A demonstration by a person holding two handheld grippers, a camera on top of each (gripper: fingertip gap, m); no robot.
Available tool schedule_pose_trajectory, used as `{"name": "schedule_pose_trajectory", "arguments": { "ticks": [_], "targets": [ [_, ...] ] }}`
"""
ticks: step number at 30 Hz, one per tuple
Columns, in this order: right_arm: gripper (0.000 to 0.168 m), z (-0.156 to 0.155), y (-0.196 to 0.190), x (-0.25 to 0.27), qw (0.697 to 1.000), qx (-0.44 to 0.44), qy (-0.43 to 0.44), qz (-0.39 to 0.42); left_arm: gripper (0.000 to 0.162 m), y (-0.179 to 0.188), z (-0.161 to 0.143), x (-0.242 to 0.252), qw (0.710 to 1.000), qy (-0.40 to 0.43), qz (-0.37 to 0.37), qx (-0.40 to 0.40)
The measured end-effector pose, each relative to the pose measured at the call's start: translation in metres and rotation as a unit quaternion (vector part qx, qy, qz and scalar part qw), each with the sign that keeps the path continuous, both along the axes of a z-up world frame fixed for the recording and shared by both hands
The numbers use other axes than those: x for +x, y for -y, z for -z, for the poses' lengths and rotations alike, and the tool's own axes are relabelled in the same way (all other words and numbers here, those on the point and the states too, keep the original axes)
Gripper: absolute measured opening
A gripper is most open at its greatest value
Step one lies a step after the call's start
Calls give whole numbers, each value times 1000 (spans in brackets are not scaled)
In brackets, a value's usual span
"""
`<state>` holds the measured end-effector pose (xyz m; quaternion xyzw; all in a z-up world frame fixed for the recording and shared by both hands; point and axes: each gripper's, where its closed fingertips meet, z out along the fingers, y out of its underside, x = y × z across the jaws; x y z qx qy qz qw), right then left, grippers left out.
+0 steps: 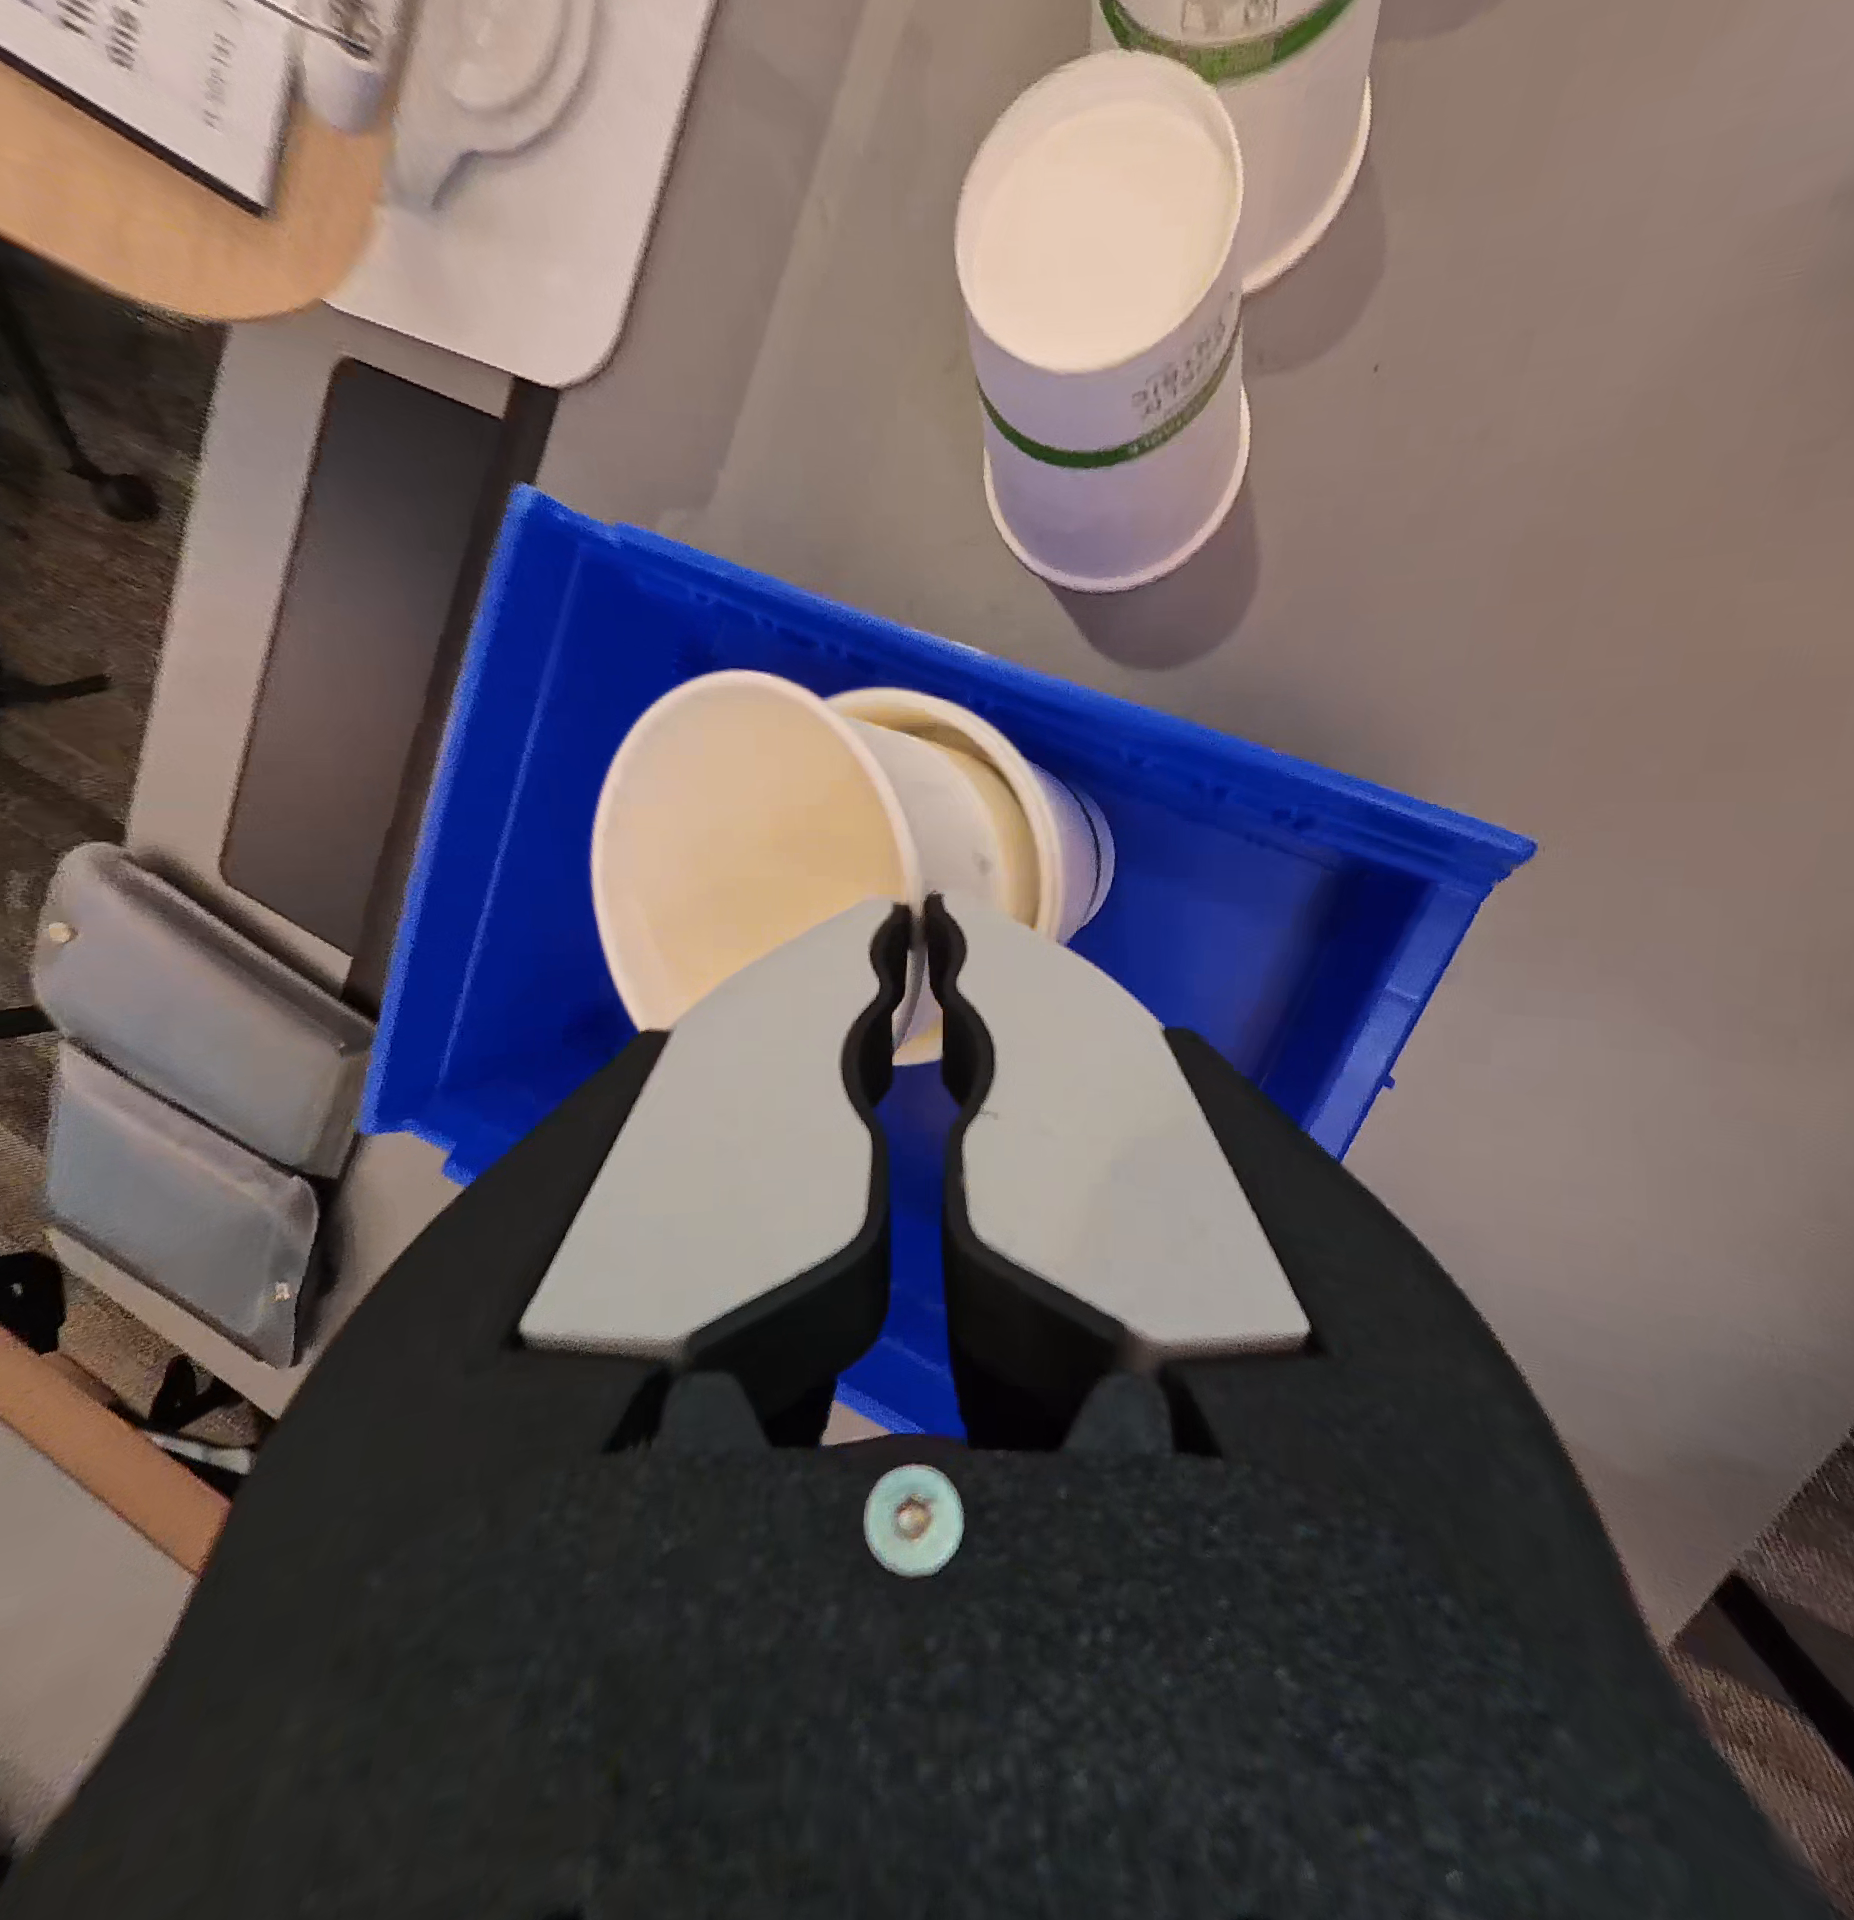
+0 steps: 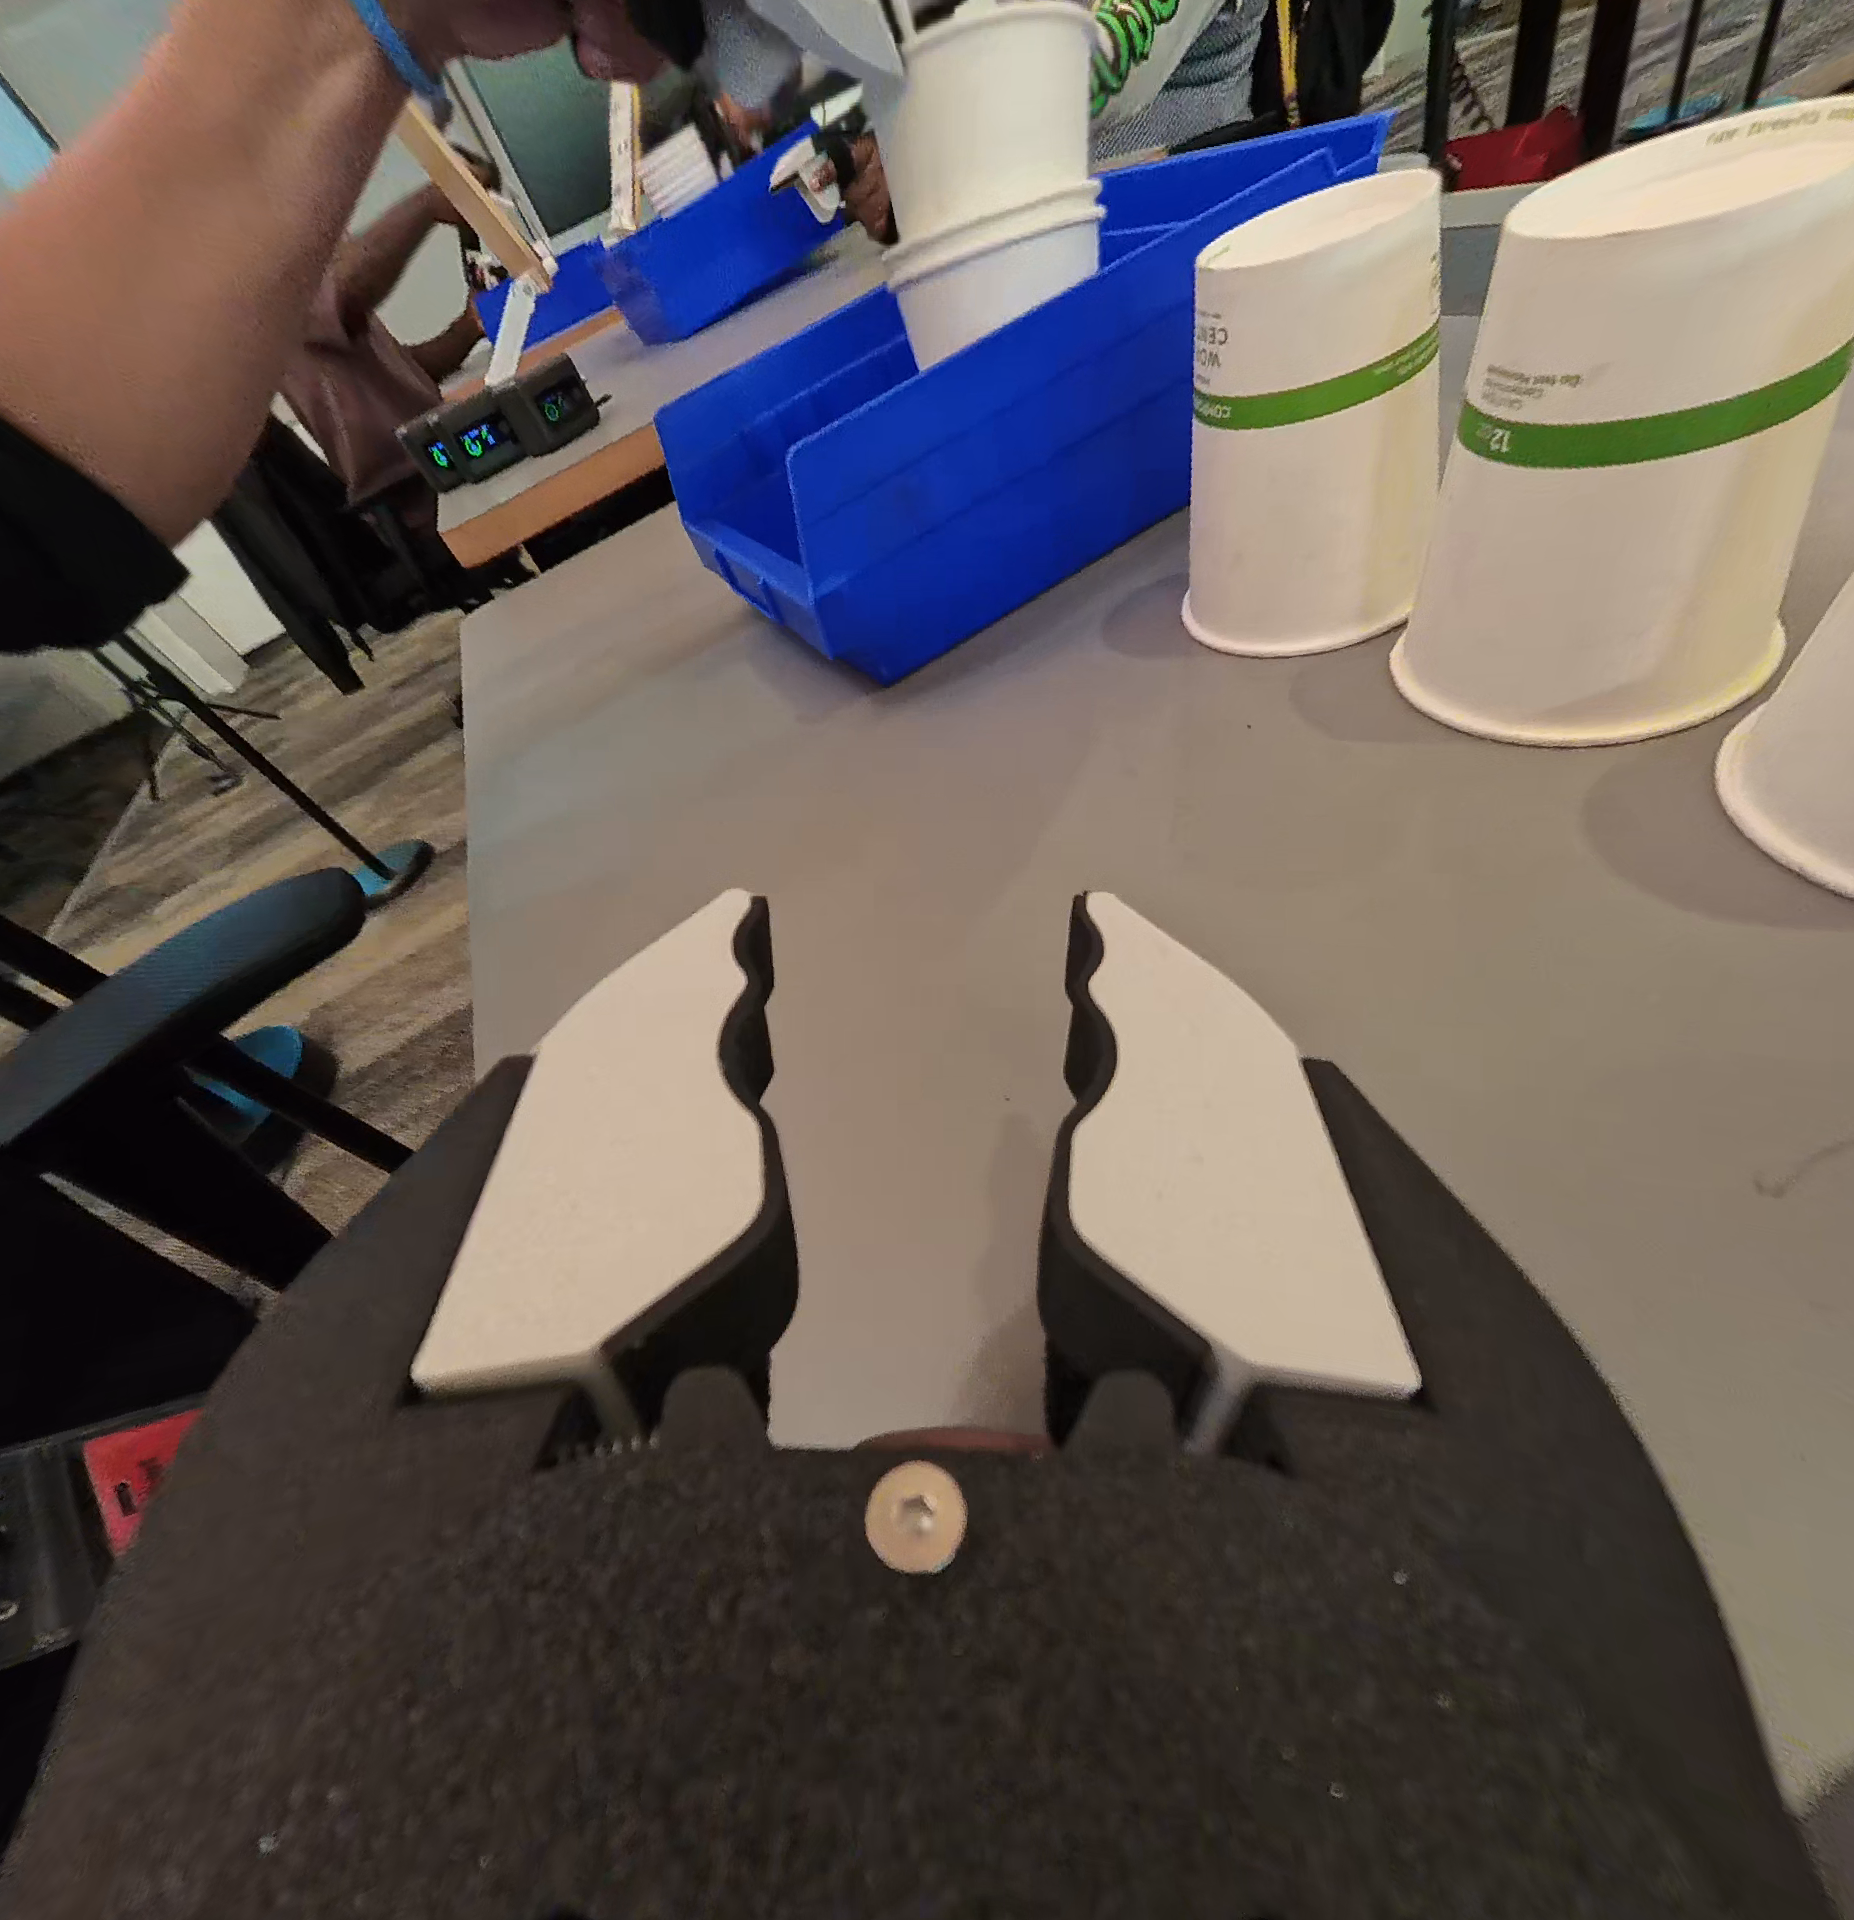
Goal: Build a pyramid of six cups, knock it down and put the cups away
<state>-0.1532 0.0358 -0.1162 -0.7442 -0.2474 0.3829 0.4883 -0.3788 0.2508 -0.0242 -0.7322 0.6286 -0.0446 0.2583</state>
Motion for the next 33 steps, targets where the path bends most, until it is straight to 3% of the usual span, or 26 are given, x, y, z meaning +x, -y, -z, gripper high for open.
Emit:
{"name": "schedule_pose_trajectory", "arguments": {
  "ticks": [4,8,12,15,19,24,33],
  "targets": [
    [54,-4,-6,2,1000,-9,-26,3,3,-1,-38,-3,997,59,-28,41],
    [54,-19,-17,2,997,-6,-71,2,3,-1,-99,0,980,154,-65,105],
    [62,-56,-42,-3,984,-14,-180,4,3,20,-156,24,953,269,-76,121],
    [76,-88,-67,-9,957,-41,-286,5,3,45,-181,57,926,356,-74,98],
    [82,-114,-88,-28,932,-62,-357,-16,3,81,-180,111,899,433,-56,32],
    [92,-150,-90,-21,910,-9,-413,-26,2,116,-158,161,887,461,-21,-20],
    [92,-154,-84,-4,917,27,-398,-4,2,132,-123,191,870,486,-16,-78]
  ]
}}
